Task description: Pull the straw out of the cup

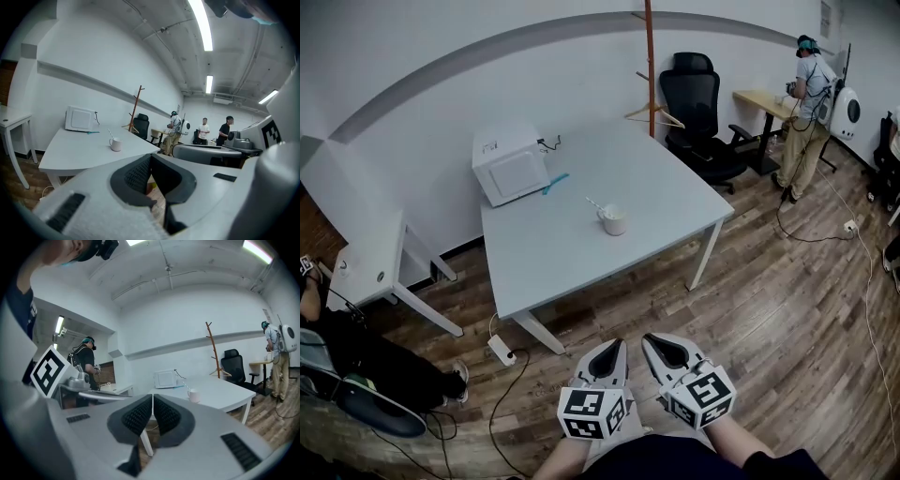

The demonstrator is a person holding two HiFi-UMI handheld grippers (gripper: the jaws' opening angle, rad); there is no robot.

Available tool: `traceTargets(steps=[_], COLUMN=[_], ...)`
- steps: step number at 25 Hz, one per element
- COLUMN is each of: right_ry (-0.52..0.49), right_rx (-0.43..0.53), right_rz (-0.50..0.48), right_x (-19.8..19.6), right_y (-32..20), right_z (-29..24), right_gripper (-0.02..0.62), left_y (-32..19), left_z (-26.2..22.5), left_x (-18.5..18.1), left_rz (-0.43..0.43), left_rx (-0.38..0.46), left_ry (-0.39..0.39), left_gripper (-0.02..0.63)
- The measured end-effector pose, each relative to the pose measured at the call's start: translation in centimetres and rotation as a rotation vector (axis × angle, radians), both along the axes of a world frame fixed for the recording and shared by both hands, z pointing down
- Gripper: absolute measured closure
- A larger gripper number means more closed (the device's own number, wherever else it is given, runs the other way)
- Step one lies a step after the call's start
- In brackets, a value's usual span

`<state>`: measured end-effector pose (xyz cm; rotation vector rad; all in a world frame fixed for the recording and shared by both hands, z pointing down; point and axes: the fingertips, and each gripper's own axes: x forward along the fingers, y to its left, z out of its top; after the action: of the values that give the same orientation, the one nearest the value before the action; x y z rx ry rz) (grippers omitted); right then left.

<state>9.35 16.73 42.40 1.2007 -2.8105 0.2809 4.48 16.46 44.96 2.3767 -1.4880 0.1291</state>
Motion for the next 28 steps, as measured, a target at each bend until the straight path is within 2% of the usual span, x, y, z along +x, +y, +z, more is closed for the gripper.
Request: traceTargets(steps=[15, 28], right_ry=[0.020, 0.033], right_rx=[0.001, -0.007], right_rz=[-0.007, -0.007], right_x=[-4.7, -9.0], right_y=[-9.6, -17.8], right_z=[-0.1, -1.7], right_gripper=[0.564, 0.564], left_y=[-9.4, -17.5], left_z=[0.7, -0.9], left_x=[-5.0, -9.0], left_rz=[-0.020, 0.003], left_rx=[-0.021, -0.029], left_ry=[0.010, 0.004], left_gripper=[0.591, 0.591])
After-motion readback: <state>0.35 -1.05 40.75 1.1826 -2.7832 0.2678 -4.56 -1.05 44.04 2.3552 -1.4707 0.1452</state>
